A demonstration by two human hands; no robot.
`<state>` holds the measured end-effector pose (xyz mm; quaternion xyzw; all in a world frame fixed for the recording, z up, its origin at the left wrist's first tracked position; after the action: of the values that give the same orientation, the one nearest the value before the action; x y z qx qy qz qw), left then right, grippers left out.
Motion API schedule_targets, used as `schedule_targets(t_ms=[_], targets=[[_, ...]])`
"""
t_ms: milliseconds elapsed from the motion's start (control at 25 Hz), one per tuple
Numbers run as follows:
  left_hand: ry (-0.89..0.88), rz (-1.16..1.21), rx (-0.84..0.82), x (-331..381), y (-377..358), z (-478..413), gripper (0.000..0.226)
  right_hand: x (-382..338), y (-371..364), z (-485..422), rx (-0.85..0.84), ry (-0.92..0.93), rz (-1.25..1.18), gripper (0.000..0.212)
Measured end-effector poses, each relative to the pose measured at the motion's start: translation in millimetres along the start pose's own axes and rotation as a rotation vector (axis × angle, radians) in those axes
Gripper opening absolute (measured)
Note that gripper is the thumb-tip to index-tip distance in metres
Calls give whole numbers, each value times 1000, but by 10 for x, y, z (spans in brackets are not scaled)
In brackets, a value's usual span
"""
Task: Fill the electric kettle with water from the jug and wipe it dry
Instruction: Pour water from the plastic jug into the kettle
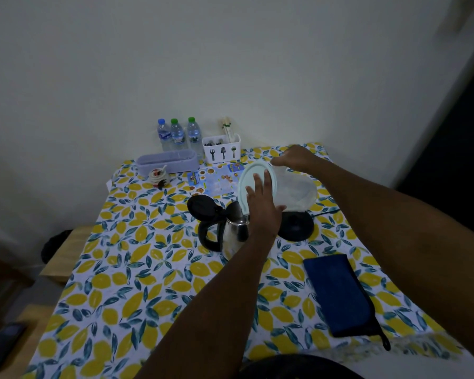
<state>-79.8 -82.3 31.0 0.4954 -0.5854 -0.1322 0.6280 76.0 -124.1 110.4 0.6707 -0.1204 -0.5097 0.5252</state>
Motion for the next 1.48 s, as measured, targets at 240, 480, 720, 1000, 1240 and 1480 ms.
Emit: schedule_targets(t_ms=[240,480,720,1000,1240,1480], targets=[[-12,52,-1,0,35,55,100,2,-31,1,-19,0,27,45],[-21,23,1,37,67,81,103,10,-11,5,-8,-17,19,45],[-39,48,-11,46,131,69,100,-23,8,-8,5,-23,47,45],[-61,54,-27,68,170,80,98,-37,30,10,10,-9,56,49],[-68,81,-24,24,131,42,99,-48,38,41,7,-20,52,47],[-38,71,-34,-83,69,-6,103,-7,-29,34,-3,-25,7,47]])
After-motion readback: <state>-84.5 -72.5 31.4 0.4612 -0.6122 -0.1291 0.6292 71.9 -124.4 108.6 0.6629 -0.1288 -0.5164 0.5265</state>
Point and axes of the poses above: each hand's wrist, its own z-axis away from the middle knuckle, its own y-axis out of the back of the hand, x = y × z, the point moved 4 cm from there along -z, towards the middle knuckle, and after that the axes turned 2 degrees about -y, right-handed, at the moved point
